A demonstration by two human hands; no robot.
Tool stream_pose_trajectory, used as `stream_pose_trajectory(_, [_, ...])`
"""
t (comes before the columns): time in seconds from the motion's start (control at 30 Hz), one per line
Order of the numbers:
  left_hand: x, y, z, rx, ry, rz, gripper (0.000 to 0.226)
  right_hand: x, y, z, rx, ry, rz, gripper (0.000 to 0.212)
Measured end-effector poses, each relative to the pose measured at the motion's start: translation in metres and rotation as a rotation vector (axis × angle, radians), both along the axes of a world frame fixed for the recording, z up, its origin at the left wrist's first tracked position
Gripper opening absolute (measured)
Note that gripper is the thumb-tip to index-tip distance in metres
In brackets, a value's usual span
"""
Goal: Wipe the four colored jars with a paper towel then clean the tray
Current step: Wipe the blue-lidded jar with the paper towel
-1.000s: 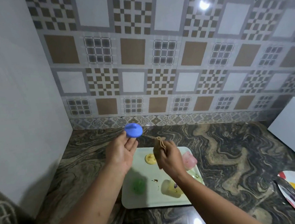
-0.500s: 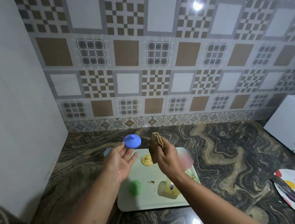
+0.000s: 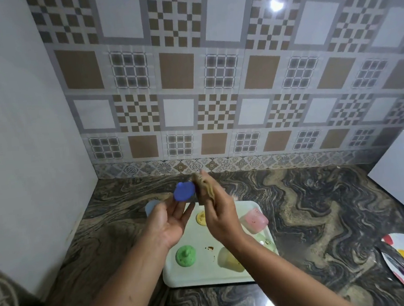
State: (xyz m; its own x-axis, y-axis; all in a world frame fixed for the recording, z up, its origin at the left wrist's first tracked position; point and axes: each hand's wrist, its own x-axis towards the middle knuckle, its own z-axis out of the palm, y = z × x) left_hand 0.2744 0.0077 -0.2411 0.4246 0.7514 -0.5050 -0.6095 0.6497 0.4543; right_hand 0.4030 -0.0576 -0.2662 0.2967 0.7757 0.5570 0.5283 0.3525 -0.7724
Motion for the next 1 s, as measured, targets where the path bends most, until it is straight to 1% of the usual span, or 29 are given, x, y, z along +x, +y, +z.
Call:
stream_pose_trajectory(0.03, [0.001,0.000,0.000,-0.006,0.003,-0.003,0.021,0.000,-0.002,-0.005,0.033,-0.159,0.060,0.043])
stream_pose_trajectory(0.07, [0.002,0.000,0.001,-0.010,0.006,-0.001,0.024,0.000,-0.001,-0.011,0.032,-0.254,0.095,0.047])
stream_pose_trajectory(0.13, [0.001,0.001,-0.001,0.008,0.034,-0.011,0.026,0.001,-0.001,-0.016,0.030,-0.304,0.115,0.050])
stream_pose_trajectory(0.23, [-0.001,0.001,-0.004,0.070,0.051,-0.080,0.027,0.006,-0.003,-0.020,0.056,-0.357,0.081,0.049])
stream_pose_trajectory(0.27, [-0.002,0.001,-0.004,0.087,0.042,-0.100,0.025,0.008,-0.001,-0.020,0.046,-0.318,0.055,0.045])
stream_pose_trajectory(0.3, [-0.003,0.003,-0.005,0.104,0.044,-0.109,0.023,0.007,0.000,-0.016,0.002,-0.190,0.005,0.037])
stream_pose_trajectory(0.33, [-0.004,0.002,-0.004,0.122,0.053,-0.110,0.021,0.006,0.002,-0.011,-0.069,0.013,-0.066,0.030])
stream_pose_trajectory(0.37, [-0.005,0.003,-0.004,0.145,0.073,-0.102,0.020,0.005,0.005,-0.004,-0.122,0.164,-0.120,0.028])
stream_pose_trajectory(0.4, [-0.006,0.004,-0.004,0.175,0.100,-0.086,0.019,0.007,0.008,0.000,-0.135,0.264,-0.136,0.029])
stream_pose_trajectory(0.43, [-0.006,0.005,-0.005,0.205,0.142,-0.061,0.018,0.006,0.008,0.004,-0.125,0.268,-0.141,0.029])
stream_pose_trajectory(0.5, [-0.003,0.007,-0.008,0.232,0.214,0.020,0.017,0.001,0.008,0.006,-0.093,0.214,-0.052,0.030])
stream_pose_trajectory(0.53, [-0.002,0.008,-0.009,0.230,0.232,0.060,0.017,-0.002,0.008,0.003,-0.110,0.184,-0.008,0.033])
stream_pose_trajectory(0.6, [0.000,0.007,-0.010,0.261,0.249,0.096,0.021,-0.007,0.011,-0.005,-0.150,0.143,-0.001,0.037])
stream_pose_trajectory(0.7, [0.002,-0.001,-0.008,0.405,0.247,0.039,0.036,-0.008,0.011,-0.011,-0.130,0.109,-0.028,0.038])
stream_pose_trajectory(0.77, [0.003,-0.004,-0.008,0.468,0.284,0.022,0.048,-0.007,0.010,-0.012,-0.103,0.032,-0.016,0.041])
stream_pose_trajectory(0.8, [0.002,-0.003,-0.009,0.465,0.283,0.021,0.048,-0.005,0.008,-0.014,-0.074,-0.033,0.001,0.042])
stream_pose_trajectory(0.87, [0.000,-0.002,-0.008,0.392,0.198,0.002,0.036,-0.002,0.005,-0.015,-0.013,-0.150,0.019,0.041])
stream_pose_trajectory(0.9, [-0.002,-0.002,-0.009,0.331,0.143,-0.016,0.026,0.001,0.005,-0.015,-0.028,-0.131,0.006,0.038])
stream_pose_trajectory(0.93, [-0.005,-0.002,-0.011,0.268,0.098,-0.028,0.017,0.005,0.006,-0.012,-0.078,-0.060,-0.032,0.034])
stream_pose_trajectory(1.0, [-0.013,-0.001,-0.016,0.176,0.034,-0.025,0.014,0.010,0.012,-0.006,-0.190,0.076,-0.093,0.033])
